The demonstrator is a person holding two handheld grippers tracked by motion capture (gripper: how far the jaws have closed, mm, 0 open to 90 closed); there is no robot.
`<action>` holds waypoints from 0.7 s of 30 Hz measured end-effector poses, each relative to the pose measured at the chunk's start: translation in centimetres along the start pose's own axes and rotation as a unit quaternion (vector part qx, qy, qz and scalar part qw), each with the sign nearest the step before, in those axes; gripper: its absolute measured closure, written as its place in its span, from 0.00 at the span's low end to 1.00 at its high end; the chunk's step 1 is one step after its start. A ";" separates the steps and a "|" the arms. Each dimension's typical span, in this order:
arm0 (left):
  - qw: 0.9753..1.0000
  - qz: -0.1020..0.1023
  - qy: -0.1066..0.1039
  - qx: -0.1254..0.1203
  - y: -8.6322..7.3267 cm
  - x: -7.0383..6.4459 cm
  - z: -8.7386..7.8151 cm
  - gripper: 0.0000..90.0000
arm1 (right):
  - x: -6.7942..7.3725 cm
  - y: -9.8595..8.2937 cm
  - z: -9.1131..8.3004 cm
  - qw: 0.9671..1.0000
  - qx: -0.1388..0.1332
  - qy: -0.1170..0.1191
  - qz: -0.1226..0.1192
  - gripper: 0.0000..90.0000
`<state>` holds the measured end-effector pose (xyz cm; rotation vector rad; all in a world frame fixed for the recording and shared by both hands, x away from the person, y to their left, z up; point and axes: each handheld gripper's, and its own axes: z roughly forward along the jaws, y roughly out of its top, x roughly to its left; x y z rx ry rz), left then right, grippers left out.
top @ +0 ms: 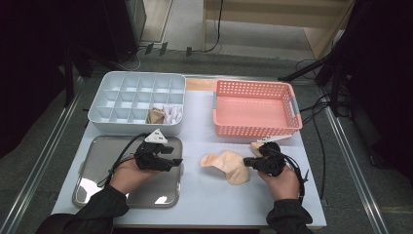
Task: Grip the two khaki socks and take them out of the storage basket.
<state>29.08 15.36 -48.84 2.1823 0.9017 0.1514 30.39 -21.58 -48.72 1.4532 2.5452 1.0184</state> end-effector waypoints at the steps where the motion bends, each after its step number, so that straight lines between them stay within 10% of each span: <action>1: 1.000 0.001 -0.002 0.001 0.1 -0.1 0.2 0.47 | -0.1 -0.1 -0.1 1.000 -0.001 -0.002 0.004 0.99; 21: 0.999 0.025 -0.019 0.017 2.2 -2.5 2.9 0.50 | -0.2 -1.9 -1.3 0.999 -0.033 -0.031 0.007 0.82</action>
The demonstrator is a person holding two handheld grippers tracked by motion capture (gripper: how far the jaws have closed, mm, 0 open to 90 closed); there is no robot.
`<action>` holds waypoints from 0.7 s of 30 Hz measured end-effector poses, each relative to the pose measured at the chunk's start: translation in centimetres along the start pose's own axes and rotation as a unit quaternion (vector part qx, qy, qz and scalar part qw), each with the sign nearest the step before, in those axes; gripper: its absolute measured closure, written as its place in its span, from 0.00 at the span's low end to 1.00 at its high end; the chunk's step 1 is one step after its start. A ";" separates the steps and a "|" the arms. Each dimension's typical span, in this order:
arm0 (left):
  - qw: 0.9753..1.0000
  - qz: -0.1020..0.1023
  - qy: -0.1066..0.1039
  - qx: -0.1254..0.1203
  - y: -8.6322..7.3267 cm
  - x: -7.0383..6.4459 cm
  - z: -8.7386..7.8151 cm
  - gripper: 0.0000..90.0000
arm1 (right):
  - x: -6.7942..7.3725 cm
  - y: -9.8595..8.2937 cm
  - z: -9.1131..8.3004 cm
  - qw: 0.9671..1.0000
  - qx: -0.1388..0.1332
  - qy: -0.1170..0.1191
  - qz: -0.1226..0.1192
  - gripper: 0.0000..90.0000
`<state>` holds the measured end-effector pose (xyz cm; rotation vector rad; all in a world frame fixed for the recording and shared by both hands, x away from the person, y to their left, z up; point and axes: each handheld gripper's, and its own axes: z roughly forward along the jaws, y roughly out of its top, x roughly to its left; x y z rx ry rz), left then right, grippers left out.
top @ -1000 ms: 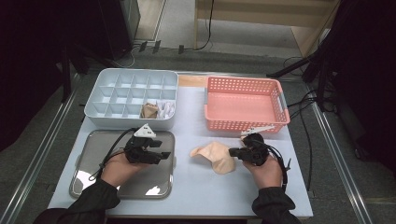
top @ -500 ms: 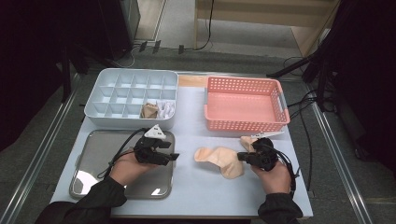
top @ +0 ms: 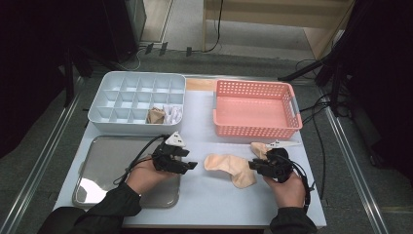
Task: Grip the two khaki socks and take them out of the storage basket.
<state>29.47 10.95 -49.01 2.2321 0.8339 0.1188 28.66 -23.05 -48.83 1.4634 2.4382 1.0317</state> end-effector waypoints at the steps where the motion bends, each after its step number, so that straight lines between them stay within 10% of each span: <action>1: 1.000 0.000 -0.002 0.001 0.1 0.0 0.1 0.51 | 0.1 -0.1 0.0 1.000 -0.001 0.000 0.001 0.81; 21: 0.999 -0.033 -0.015 0.023 1.8 -1.0 4.5 0.57 | 0.2 -1.8 1.3 1.000 0.021 -0.003 -0.006 0.71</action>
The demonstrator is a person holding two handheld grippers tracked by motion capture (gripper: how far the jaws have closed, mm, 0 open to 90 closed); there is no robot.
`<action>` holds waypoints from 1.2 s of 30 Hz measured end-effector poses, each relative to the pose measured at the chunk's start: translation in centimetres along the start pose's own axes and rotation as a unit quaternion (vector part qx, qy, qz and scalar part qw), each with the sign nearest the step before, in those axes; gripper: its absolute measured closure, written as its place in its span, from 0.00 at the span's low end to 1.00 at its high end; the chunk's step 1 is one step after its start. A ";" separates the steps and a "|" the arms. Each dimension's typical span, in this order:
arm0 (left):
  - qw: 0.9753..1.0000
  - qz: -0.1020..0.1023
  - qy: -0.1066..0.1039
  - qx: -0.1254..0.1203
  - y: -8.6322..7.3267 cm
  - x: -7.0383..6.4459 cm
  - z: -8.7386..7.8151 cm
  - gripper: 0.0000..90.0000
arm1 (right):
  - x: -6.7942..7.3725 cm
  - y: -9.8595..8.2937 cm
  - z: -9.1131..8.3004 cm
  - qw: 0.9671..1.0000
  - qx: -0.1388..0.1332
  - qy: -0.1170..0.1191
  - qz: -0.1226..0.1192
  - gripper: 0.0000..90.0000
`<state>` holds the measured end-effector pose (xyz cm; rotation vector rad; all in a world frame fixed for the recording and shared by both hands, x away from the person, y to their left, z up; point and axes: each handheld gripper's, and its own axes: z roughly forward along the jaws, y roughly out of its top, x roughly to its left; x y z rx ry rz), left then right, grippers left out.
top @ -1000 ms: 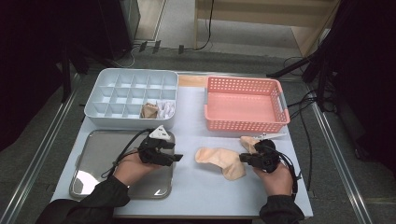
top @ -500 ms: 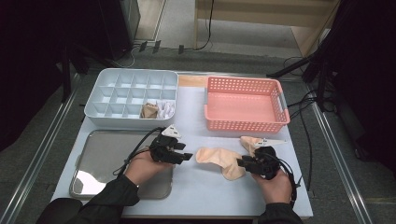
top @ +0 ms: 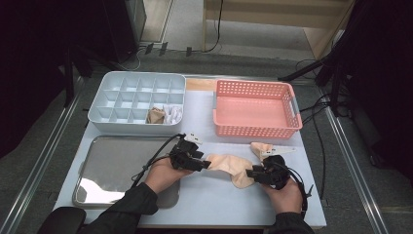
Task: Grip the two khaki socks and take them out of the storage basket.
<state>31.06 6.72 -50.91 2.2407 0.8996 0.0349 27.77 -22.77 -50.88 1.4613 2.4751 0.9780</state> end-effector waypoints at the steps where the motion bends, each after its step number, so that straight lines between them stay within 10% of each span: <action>1: 1.000 0.003 0.002 0.004 0.0 0.0 0.2 0.58 | 0.1 0.0 0.1 1.000 -0.001 0.001 0.000 0.70; 11: 0.999 0.031 0.003 0.016 -0.5 -0.7 0.7 0.97 | 0.8 0.3 0.3 1.000 0.014 -0.013 0.004 0.91; 26: 1.000 0.008 -0.016 -0.011 -3.5 -1.2 -2.8 0.98 | 1.1 -0.1 -1.0 0.999 0.033 0.008 0.015 0.97; 36: 1.000 0.014 -0.007 -0.001 -4.6 -2.0 -2.2 0.96 | 0.8 -0.2 -0.2 0.999 0.032 0.015 0.004 0.89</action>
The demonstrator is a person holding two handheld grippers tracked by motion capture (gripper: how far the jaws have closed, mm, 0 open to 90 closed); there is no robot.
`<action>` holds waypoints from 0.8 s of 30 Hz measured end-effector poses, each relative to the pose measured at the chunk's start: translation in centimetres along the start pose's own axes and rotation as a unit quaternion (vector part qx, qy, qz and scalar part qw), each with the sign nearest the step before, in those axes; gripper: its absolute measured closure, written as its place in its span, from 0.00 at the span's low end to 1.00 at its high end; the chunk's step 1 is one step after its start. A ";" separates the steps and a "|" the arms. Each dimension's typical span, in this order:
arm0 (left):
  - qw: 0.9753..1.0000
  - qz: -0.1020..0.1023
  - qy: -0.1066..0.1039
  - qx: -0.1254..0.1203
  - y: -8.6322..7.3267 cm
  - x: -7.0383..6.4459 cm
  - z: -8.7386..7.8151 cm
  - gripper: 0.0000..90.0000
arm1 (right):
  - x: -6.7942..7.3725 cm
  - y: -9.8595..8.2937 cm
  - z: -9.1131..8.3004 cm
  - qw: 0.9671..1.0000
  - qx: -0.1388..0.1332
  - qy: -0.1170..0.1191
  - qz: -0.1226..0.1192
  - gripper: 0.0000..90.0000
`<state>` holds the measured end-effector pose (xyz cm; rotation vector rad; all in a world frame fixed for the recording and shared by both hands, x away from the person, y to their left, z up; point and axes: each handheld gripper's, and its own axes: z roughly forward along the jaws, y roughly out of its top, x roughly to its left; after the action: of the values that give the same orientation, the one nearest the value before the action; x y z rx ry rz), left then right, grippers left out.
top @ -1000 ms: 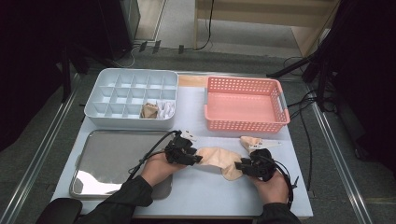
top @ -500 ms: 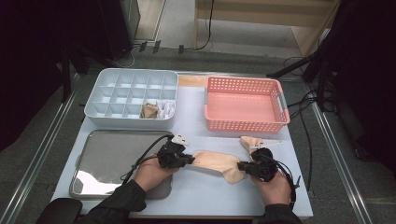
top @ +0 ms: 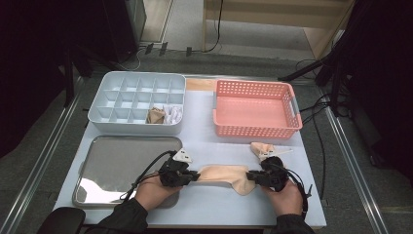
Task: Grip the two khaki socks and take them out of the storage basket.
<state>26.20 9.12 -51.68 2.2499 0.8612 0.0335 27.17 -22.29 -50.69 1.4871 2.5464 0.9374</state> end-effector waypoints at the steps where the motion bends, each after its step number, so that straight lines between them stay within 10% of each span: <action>1: 1.000 0.000 0.001 0.001 0.0 0.0 0.0 0.96 | 0.0 -0.1 -0.1 1.000 -0.004 0.000 -0.002 0.85; 15: 1.000 -0.012 0.014 -0.009 0.3 1.0 -0.8 0.72 | 0.6 -1.8 -1.0 1.000 -0.011 -0.017 -0.014 0.80; 24: 1.000 -0.004 0.006 0.007 0.2 0.8 0.2 0.90 | 0.8 -1.8 -0.9 1.000 -0.007 -0.025 -0.016 0.91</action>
<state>26.97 9.34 -51.83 2.2613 0.8801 0.0365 25.02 -22.74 -50.71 1.4437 2.5148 0.9003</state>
